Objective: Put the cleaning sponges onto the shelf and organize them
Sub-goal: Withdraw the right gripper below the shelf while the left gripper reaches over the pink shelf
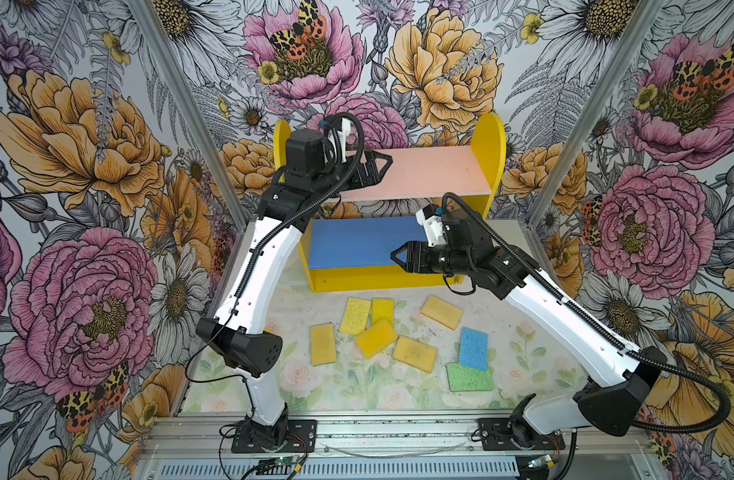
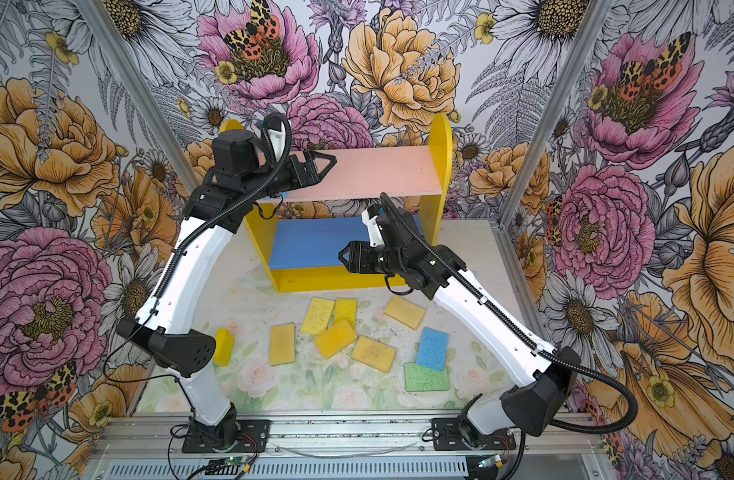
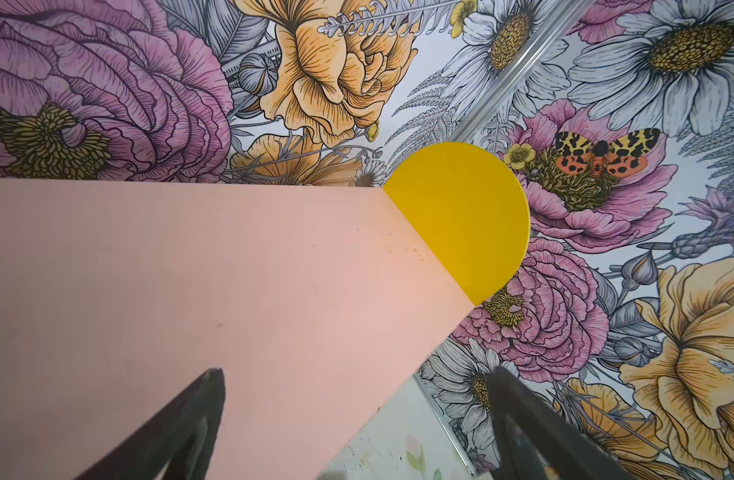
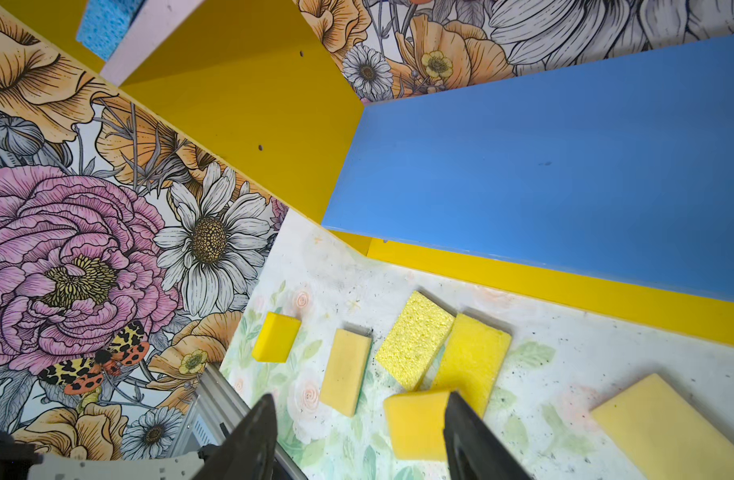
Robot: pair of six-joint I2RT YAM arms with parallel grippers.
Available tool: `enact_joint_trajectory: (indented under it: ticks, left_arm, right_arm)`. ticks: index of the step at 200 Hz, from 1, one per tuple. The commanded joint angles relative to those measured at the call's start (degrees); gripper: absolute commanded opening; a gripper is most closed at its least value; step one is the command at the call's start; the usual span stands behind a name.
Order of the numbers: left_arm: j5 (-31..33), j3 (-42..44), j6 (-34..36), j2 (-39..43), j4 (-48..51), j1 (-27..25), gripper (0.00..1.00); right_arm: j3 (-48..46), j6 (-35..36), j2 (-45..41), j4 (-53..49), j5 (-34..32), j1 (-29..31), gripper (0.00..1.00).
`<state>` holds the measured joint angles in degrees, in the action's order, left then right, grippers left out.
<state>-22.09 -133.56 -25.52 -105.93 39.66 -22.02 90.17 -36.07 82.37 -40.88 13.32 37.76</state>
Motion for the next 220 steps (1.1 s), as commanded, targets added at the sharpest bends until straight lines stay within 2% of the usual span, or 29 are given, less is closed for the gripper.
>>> enact_joint_trajectory:
  ticks: [1, 44, 128, 220]
  left_arm:
    - [2.5, -3.99, 1.78, -3.02, 0.14, -0.13, 0.99]
    - [5.69, -2.82, 2.34, -4.0, 0.24, 1.33, 0.99]
    - [6.77, -0.03, 2.4, -2.82, 0.23, 5.19, 0.99]
    - [1.99, -2.09, 4.9, -2.18, 0.22, 4.31, 0.99]
  right_arm:
    - [-1.16, 1.32, -2.03, 1.73, 1.79, -0.66, 0.65]
    - [-3.11, 1.17, -3.17, 2.56, 1.97, -1.8, 0.65]
    - [-4.21, 0.35, -3.26, 4.01, 2.45, -1.9, 0.66]
    - [-6.76, -0.07, -6.6, 4.67, 0.48, -1.95, 0.66]
